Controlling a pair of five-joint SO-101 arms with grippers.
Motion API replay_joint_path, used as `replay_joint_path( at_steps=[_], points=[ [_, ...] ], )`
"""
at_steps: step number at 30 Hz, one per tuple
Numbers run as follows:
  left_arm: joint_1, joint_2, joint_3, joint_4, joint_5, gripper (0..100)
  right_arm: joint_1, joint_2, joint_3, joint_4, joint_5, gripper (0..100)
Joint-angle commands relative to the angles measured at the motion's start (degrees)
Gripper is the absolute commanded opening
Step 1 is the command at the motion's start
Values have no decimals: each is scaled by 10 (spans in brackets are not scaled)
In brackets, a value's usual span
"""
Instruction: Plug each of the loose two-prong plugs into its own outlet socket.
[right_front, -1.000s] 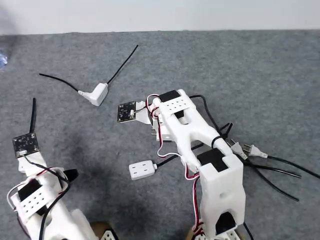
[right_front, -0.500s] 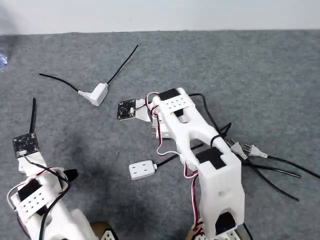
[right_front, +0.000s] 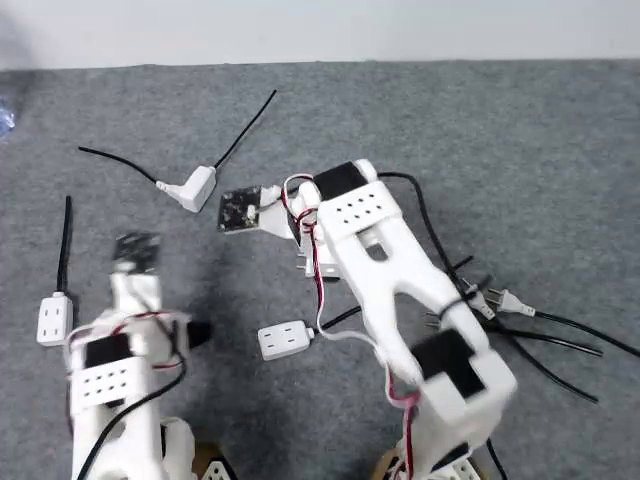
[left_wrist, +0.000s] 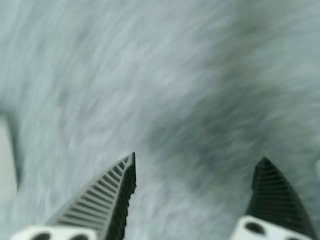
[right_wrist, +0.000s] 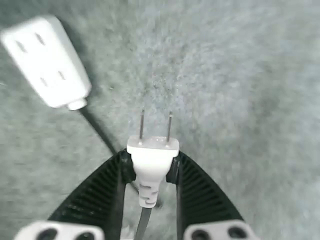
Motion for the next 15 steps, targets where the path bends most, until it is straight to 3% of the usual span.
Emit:
replay_joint_path(
  at_steps=[1, 7, 10, 15],
  points=[
    [83, -41, -76, 2, 55, 289, -1, -95, -33, 22, -69, 8],
    [148, -153, -114, -1, 316, 217, 0, -119, -32, 4, -215, 8],
    [217, -222, -99, -1, 364, 217, 0, -123, -32, -7, -249, 8],
    [288, -356, 12, -32, 381, 217, -1, -124, -32, -12, -253, 8]
  ],
)
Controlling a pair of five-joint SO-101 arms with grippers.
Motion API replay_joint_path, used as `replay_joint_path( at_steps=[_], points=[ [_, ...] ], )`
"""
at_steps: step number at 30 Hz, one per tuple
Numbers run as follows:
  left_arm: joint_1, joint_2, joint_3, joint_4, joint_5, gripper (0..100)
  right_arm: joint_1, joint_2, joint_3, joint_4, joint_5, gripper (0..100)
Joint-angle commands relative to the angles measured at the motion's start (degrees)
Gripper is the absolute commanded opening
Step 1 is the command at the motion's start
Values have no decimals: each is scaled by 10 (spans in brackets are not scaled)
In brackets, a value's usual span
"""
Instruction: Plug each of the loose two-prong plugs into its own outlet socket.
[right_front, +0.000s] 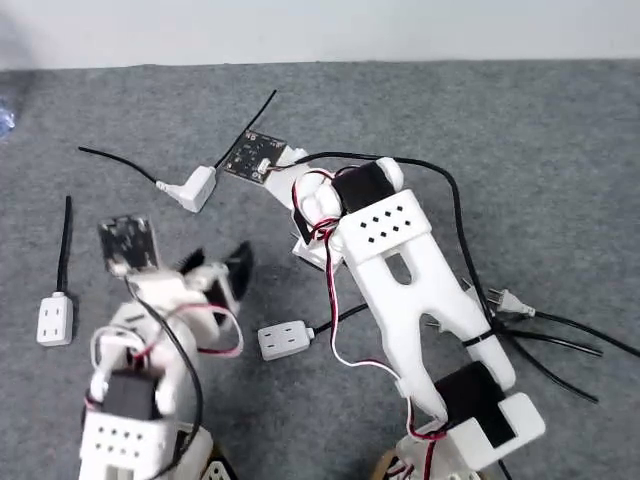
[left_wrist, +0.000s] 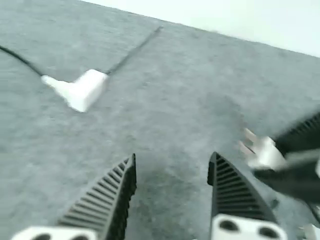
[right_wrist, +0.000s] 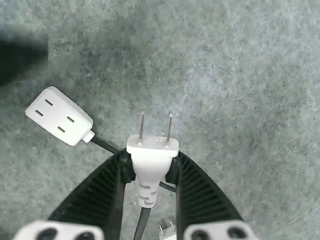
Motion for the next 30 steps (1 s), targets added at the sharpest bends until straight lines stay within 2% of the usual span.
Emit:
replay_joint_path(
  at_steps=[1, 5, 8, 16, 24, 30],
  points=[
    [54, -126, 97, -46, 18, 217, -1, -32, -32, -14, -9, 8],
    [61, -244, 202, -98, 18, 216, -10, -34, -18, -17, -8, 8],
    [57, -304, 238, -89, 16, 216, -34, -34, -5, -17, -8, 8],
    [18, -293, 220, -85, 18, 217, -53, -33, 38, -25, -6, 8],
    [14, -293, 223, -85, 18, 217, -104, -37, 58, -17, -26, 8],
    [4, -293, 223, -62, 18, 217, -109, -66, 61, -21, -18, 8]
  ],
)
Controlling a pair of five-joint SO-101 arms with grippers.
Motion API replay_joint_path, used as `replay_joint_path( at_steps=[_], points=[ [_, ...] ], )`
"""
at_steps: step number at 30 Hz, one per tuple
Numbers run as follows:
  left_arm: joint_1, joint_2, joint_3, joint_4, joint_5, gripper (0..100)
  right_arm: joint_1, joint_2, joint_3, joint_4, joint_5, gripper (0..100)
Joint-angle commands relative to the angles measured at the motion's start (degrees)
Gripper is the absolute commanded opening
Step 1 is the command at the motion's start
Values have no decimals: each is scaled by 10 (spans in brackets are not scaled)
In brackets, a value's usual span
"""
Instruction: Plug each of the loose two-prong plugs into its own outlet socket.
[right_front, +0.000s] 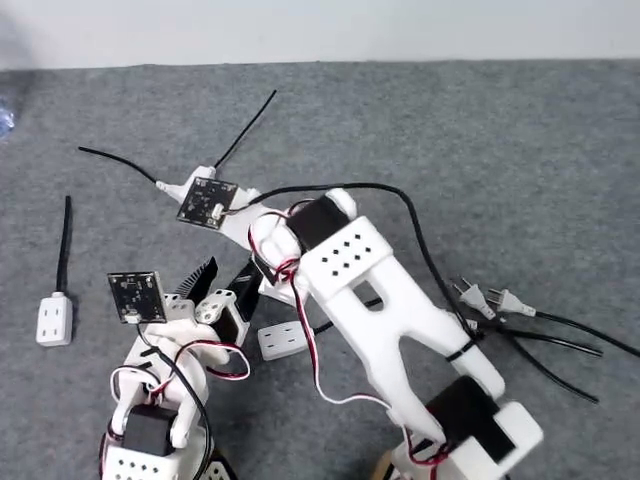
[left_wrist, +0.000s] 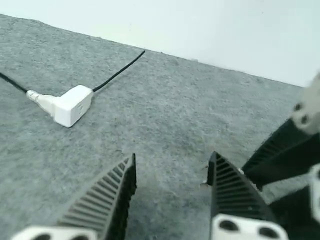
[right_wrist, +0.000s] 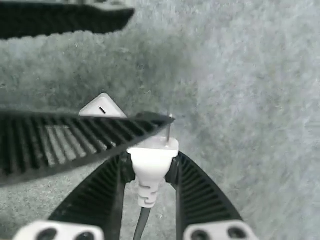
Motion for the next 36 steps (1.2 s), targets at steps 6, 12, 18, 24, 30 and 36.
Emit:
replay_joint_path(
  at_steps=[6, 12, 18, 24, 30, 36],
  points=[
    [-11, -11, -16, 20, 6, 217, -29, -52, -2, 0, 1, 8],
    [-15, -11, -15, 20, 6, 218, -60, -53, -4, -5, 1, 8],
    [-16, -11, -10, 18, 5, 218, -59, -55, -7, -5, 3, 8],
    [-16, -11, -10, 20, 5, 218, -59, -95, -40, 0, 4, 8],
    [-16, -11, -10, 20, 5, 218, -57, -107, -40, 0, 4, 8],
    [-16, -11, -10, 21, 5, 218, -57, -112, -42, -6, 4, 8]
  ],
)
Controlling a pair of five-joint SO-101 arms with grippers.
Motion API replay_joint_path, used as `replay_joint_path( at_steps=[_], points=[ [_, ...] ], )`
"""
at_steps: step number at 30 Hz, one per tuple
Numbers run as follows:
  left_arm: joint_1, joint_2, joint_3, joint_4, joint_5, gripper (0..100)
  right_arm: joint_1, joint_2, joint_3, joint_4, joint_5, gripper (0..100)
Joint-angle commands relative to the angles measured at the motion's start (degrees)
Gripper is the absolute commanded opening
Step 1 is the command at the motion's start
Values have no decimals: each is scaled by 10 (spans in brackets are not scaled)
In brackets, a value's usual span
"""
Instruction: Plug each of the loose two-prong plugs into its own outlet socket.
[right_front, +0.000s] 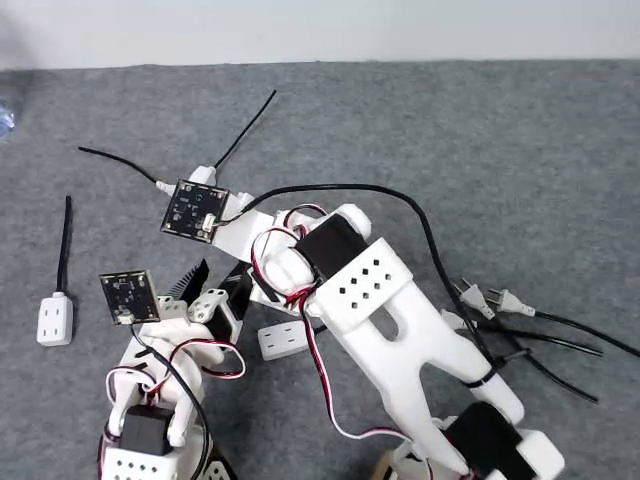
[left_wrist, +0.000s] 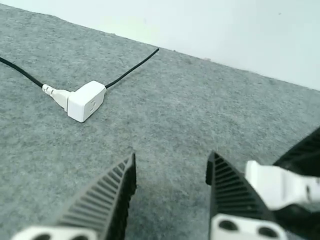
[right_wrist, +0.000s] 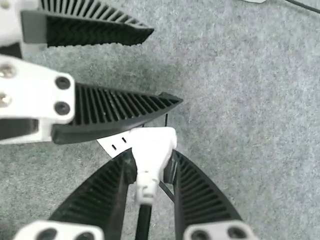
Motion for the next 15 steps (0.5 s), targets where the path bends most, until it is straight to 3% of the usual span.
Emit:
replay_joint_path(
  at_steps=[1, 10, 15],
  points=[
    [0, -11, -8, 4, 0, 218, -16, -28, -43, -11, 4, 8],
    [0, -11, -8, 4, 0, 218, 4, -22, -40, -24, 4, 8],
    [0, -11, -8, 4, 0, 218, 76, -21, -33, 0, 26, 8]
  ],
)
